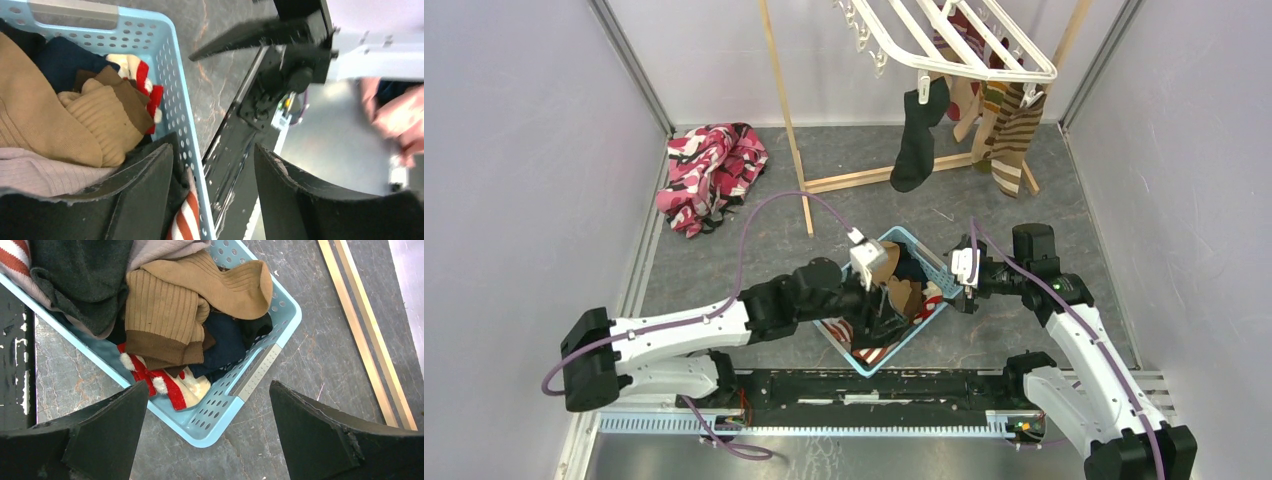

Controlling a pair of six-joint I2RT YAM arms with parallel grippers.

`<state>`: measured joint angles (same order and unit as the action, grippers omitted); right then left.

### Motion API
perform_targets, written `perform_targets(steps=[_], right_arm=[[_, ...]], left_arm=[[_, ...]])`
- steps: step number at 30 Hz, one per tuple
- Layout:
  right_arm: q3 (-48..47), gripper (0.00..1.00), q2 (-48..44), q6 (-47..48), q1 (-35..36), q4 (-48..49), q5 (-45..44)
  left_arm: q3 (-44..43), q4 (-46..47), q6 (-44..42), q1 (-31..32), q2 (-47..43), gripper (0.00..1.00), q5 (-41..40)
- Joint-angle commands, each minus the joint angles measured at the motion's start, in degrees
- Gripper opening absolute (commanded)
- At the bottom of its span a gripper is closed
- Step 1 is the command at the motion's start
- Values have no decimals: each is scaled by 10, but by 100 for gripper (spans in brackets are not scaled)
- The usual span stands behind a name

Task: Clip the socks to the hanger
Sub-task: Pick up the sock from the bin.

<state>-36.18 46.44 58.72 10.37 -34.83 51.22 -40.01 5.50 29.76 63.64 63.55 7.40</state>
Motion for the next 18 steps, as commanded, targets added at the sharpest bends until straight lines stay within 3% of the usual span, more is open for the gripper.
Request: perform_targets(steps=[1, 10, 18], right_arm=[[0, 98, -7, 17, -1, -9, 8], [1, 98, -5, 20, -1, -11, 8], [0, 98, -2, 21, -2, -13, 9]], left_arm=[[-63, -179, -164, 61, 28, 66, -90], [-100, -221, -329, 109, 82, 66, -154], [-139, -257, -356, 112, 154, 53, -193]])
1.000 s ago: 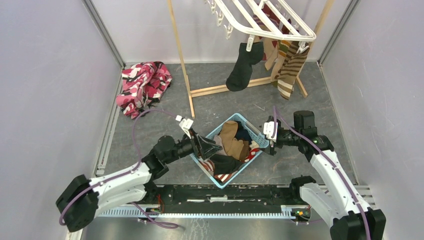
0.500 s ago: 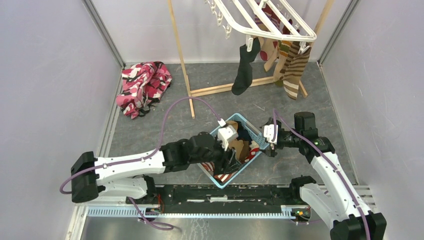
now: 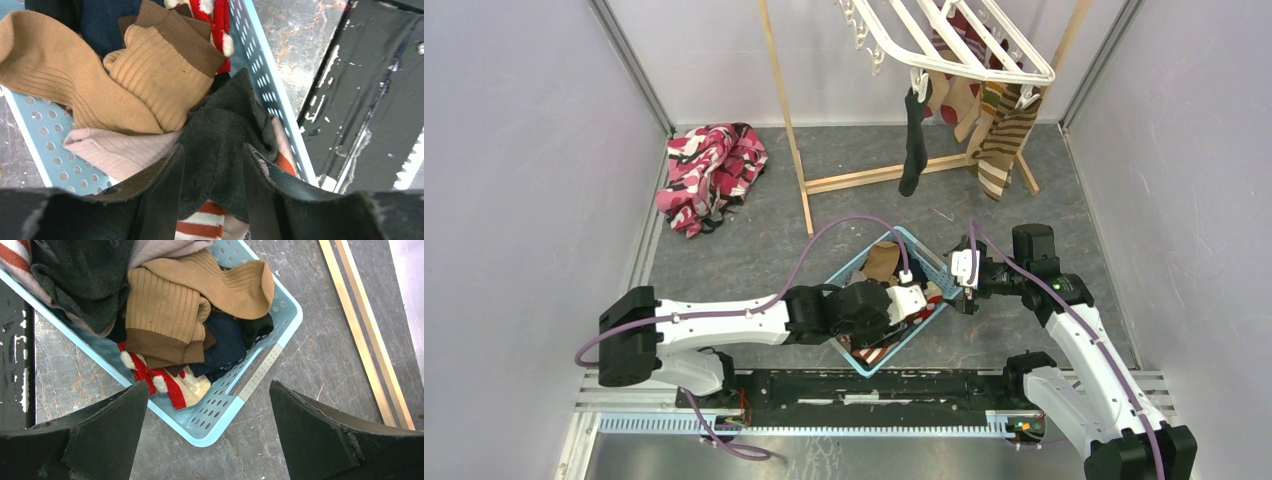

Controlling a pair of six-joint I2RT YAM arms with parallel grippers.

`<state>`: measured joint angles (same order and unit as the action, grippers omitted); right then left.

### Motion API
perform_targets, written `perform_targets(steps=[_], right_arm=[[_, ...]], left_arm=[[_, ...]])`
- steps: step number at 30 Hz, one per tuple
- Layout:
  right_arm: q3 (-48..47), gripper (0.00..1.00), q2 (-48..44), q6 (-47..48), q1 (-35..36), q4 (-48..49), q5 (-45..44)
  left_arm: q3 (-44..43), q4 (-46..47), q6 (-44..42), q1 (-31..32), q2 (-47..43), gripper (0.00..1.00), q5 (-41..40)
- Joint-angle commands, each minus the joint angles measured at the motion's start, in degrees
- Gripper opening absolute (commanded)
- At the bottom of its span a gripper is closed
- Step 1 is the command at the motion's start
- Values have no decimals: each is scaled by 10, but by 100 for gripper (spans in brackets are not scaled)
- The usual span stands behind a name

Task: Clip the socks to the hanger
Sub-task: Pick up the sock from the bin.

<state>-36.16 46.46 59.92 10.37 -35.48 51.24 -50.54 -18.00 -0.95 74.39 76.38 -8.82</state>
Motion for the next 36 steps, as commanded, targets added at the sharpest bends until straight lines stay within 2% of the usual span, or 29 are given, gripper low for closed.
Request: perform_targets(steps=[1, 13, 17, 22, 26, 31, 36], right_arm=[[0, 98, -1, 10, -1, -8, 9], [-1, 98, 3, 13, -2, -11, 12], [-3, 98, 6, 14, -1, -14, 13], [-4, 98, 8, 17, -2, -16, 18], [-4, 98, 9, 19, -1, -19, 22], [-5, 98, 8, 25, -2, -26, 35], [-7, 98, 14, 58, -1, -54, 84]], left_arm=[[-37, -25, -49, 5, 30, 52, -32], [-43, -42, -50, 7, 47, 49, -33], [-50, -60, -45, 7, 54, 36, -37], [-49, -65, -35, 7, 39, 28, -41], [-49, -57, -27, 7, 15, 5, -52], [-38, 3, -2, 7, -54, 2, -67], [26, 160, 36, -1, -163, 2, -68]])
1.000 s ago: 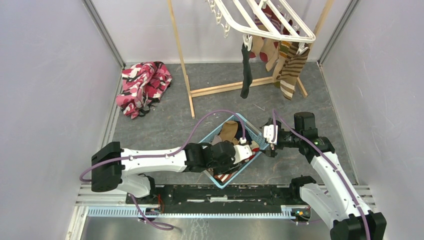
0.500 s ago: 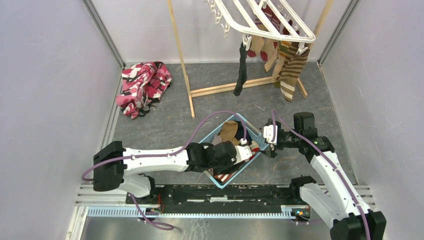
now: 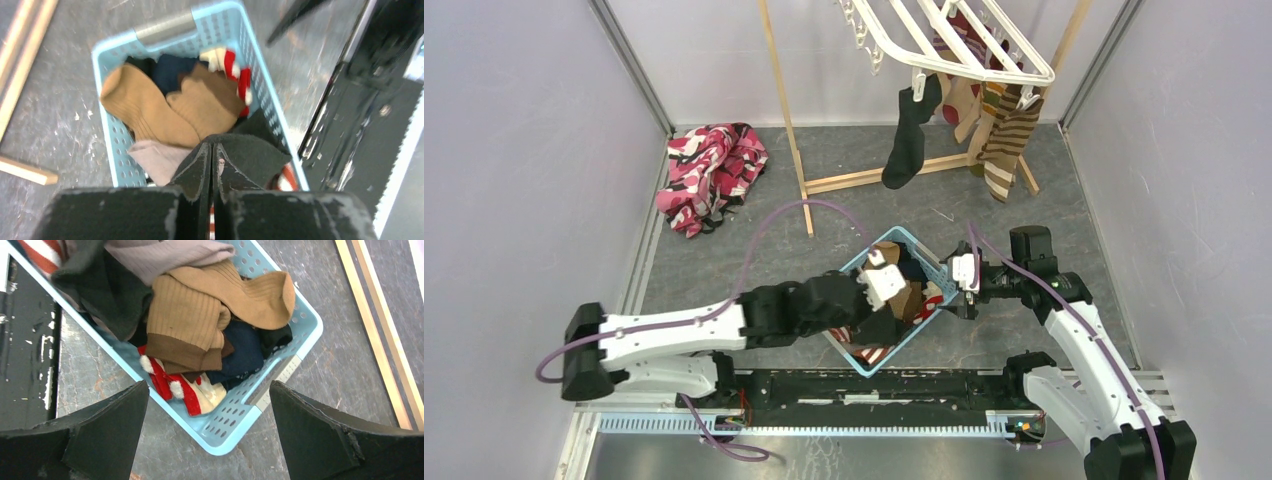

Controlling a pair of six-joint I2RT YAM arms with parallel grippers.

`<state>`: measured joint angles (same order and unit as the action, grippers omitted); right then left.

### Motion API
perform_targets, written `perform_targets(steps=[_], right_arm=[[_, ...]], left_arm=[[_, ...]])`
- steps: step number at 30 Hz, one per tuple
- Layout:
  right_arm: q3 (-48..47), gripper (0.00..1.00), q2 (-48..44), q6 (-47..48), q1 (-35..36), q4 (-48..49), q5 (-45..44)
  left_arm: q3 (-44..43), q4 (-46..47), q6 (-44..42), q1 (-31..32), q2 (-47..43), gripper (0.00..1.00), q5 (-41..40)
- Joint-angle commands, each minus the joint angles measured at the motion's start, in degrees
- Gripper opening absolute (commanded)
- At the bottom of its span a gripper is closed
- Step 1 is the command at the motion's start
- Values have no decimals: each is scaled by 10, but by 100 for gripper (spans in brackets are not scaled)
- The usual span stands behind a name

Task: Clip the socks to the hanger
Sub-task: Pick up the sock from the bin.

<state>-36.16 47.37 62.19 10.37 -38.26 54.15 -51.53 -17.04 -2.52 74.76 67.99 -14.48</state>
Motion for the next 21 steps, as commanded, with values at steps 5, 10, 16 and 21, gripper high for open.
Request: perform_targets(steps=[5, 10, 16, 21], right_arm=[[-24, 98, 22, 124, -1, -90, 113], [-102, 98, 72, 192, -1, -184, 134], [-190, 98, 122, 219, -1, -244, 162], [-198, 98, 133, 128, -2, -180, 160]], left_arm=[[50, 254, 79, -39, -124, 2, 1], [7, 259, 112, -94, -113, 2, 53], [-24, 281, 146, -141, -82, 2, 132], [-43, 287, 147, -144, -60, 2, 142]])
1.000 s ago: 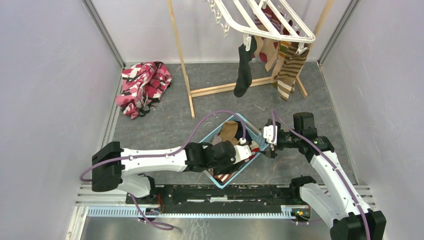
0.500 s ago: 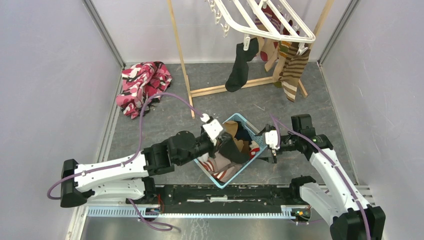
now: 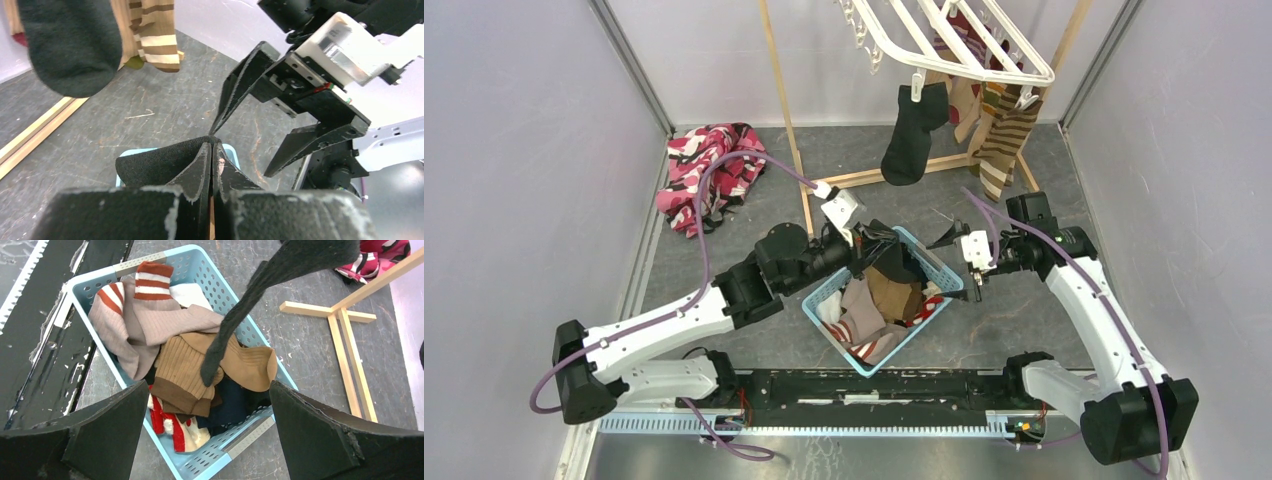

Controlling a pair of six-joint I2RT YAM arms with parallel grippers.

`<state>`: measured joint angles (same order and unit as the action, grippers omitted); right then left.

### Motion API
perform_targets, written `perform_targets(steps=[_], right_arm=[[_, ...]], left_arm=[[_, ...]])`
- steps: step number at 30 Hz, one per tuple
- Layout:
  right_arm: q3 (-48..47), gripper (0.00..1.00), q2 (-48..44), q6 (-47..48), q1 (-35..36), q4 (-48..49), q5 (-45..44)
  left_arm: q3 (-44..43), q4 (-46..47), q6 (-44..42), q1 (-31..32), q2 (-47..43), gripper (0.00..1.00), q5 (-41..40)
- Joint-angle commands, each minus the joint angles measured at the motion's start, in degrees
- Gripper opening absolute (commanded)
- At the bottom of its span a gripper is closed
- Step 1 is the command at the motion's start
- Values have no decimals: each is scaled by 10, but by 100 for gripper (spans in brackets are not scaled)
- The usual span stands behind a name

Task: Clip the socks to the hanger
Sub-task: Pick up the sock from the bin.

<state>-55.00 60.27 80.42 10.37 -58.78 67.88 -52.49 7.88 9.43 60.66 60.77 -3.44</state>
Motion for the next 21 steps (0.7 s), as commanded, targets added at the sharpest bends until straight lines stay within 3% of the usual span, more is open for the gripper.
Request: perform_targets(steps=[1, 5, 8, 13, 21], right_arm=[[1, 98, 2, -81, -2, 49, 21], [55, 98, -14, -197, 0, 167, 10], [81, 98, -18, -234, 15, 208, -3], [99, 85, -5, -247, 49, 215, -13], [101, 57, 9, -256, 66, 223, -5]], left_arm=[[-35, 39, 28, -4, 15, 2, 32], [-36, 53, 35, -5, 26, 2, 45], [-36, 69, 42, -5, 35, 2, 41], [-38, 89, 48, -6, 42, 2, 17], [-31, 92, 52, -7, 41, 2, 7]])
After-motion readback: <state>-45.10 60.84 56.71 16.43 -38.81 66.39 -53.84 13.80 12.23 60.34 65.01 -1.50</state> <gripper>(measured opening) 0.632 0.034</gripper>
